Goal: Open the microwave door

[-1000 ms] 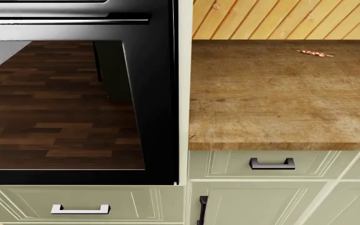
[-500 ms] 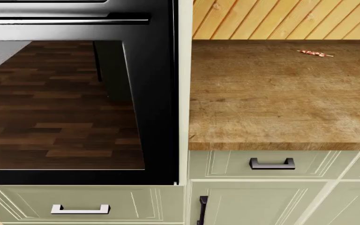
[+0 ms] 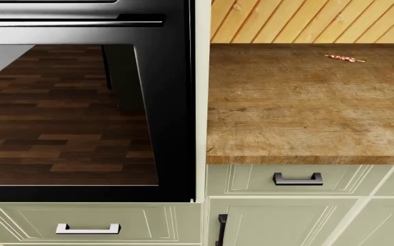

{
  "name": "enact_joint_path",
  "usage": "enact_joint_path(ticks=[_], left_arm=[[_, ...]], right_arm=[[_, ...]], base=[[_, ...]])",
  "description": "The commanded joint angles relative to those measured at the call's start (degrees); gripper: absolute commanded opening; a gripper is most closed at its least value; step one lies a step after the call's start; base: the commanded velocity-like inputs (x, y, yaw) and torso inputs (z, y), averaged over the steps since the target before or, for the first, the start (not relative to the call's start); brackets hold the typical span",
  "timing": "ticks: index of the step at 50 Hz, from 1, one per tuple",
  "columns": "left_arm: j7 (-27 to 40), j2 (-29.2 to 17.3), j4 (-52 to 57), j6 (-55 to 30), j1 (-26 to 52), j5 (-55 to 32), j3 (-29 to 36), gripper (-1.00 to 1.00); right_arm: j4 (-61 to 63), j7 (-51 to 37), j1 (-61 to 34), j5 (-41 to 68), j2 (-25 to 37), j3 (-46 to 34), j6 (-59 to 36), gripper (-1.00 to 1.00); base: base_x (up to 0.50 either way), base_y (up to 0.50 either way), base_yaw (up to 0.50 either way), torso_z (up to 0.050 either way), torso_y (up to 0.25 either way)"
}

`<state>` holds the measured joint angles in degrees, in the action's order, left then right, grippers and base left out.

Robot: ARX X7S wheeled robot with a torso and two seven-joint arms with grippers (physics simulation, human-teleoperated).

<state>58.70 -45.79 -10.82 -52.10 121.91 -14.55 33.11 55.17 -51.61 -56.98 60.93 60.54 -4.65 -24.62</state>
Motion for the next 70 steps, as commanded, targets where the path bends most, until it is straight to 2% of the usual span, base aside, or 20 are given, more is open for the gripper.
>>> enact_joint_path(ticks=[1,15,36,50,52,59,70], left_arm=[[-6.21,-3.26,-8.73,2.29,1.12,4.16,6.24,1.0],[-12.74,-4.26,-20.56,8.62,3.97,11.5,14.68,1.0],[-18.45,-10.22,-32.09,14.45,5.68,20.78,22.74,1.0],[-20.74,-7.25,-50.15,24.38,12.39,29.22,28.3,1.0],[-21.33,-6.73,-52.89,25.74,12.98,32.33,26.91,1.0],[-24.45,-6.52,-58.22,28.83,13.03,48.13,15.48,1.0],[-27.92,-8.47,-60.76,31.58,13.05,65.83,3.68,1.0]], right_arm=[[-0.2,0.07,-1.82,-0.12,-0.67,-1.46,-0.69,1.0],[-0.61,0.15,-3.47,0.14,-0.84,-2.33,-1.28,1.0],[-0.84,-0.11,-6.76,0.04,-2.14,-4.69,-2.95,1.0],[-1.06,-0.33,-8.22,0.52,-2.04,-5.07,-3.52,1.0],[-1.15,-0.29,-8.24,0.45,-2.05,-5.09,-3.49,1.0],[-1.44,-0.17,-8.89,0.0,-2.63,-5.85,-3.85,1.0],[-1.51,-0.2,-9.83,-0.26,-3.24,-6.76,-4.38,1.0]], base=[[0.0,0.0,0.0,0.0,0.0],[0.0,0.0,0.0,0.0,0.0],[0.0,0.0,0.0,0.0,0.0],[0.0,0.0,0.0,0.0,0.0],[0.0,0.0,0.0,0.0,0.0],[0.0,0.0,0.0,0.0,0.0],[0.0,0.0,0.0,0.0,0.0]])
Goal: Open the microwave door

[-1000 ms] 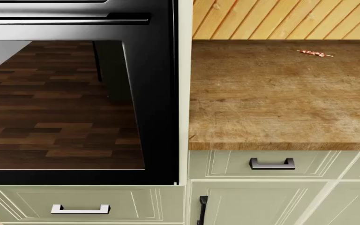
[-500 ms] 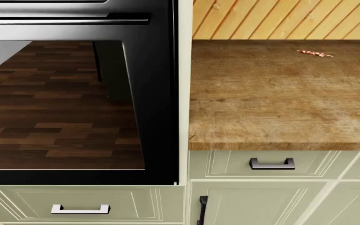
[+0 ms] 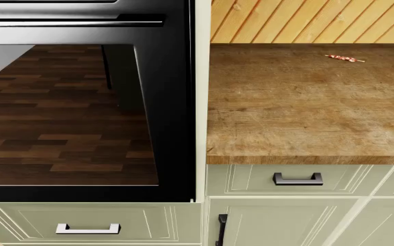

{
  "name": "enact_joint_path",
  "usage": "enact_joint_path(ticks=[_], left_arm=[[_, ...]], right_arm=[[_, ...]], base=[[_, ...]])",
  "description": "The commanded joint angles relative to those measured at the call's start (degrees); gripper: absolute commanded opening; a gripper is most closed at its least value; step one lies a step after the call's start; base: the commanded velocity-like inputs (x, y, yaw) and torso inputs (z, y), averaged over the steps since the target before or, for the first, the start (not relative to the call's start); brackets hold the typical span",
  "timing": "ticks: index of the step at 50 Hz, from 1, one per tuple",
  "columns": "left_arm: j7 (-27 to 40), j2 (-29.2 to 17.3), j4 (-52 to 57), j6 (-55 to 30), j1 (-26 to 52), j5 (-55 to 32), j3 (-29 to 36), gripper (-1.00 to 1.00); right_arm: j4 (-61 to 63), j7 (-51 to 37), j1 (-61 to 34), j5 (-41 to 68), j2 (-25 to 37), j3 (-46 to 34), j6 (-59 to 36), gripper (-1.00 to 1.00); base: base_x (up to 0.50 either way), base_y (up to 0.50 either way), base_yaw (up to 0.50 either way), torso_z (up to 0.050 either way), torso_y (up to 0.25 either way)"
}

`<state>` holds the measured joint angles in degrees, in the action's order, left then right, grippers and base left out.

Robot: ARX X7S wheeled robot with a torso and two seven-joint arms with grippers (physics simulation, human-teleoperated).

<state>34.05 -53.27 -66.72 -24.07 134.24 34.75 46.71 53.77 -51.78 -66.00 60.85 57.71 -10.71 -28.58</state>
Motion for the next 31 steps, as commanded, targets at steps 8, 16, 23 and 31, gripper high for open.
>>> enact_joint_path(ticks=[8,16,23,31], left_arm=[[-4.97,-0.34,-4.35,5.08,0.74,30.35,-21.39,1.0],[-7.17,-0.19,-1.87,7.22,0.75,44.45,-34.16,1.0],[-8.89,-0.95,0.44,9.83,0.75,53.53,-42.5,1.0],[-9.61,-1.41,1.43,11.18,0.75,56.89,-45.95,1.0]], right_arm=[[0.05,-0.26,-0.72,0.08,0.07,-0.41,-0.32,1.0],[-0.15,-0.2,-1.41,0.25,-0.03,-0.67,-0.54,1.0],[-0.43,-0.06,-2.82,0.1,-0.81,-1.65,-1.27,1.0],[-0.33,-0.18,-3.16,0.14,-1.1,-2.02,-1.43,1.0]], base=[[0.0,0.0,0.0,0.0,0.0],[0.0,0.0,0.0,0.0,0.0],[0.0,0.0,0.0,0.0,0.0],[0.0,0.0,0.0,0.0,0.0]])
